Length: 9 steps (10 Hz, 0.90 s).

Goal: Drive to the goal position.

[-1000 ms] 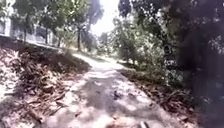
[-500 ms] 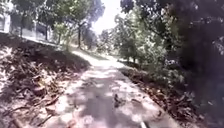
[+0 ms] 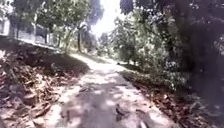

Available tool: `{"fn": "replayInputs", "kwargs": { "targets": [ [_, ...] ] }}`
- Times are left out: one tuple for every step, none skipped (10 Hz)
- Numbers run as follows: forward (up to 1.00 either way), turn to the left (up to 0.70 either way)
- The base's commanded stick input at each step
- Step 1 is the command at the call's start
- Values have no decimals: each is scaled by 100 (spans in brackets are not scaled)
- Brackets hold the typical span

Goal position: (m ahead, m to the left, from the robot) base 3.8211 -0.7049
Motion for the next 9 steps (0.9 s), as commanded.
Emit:
{"fn": "replayInputs", "kwargs": {
  "targets": [
    [50, 0],
    [50, 0],
    [50, 0],
    [50, 0],
    [50, 0],
    [50, 0],
    [50, 0],
    [50, 0],
    [50, 0]
  ]
}}
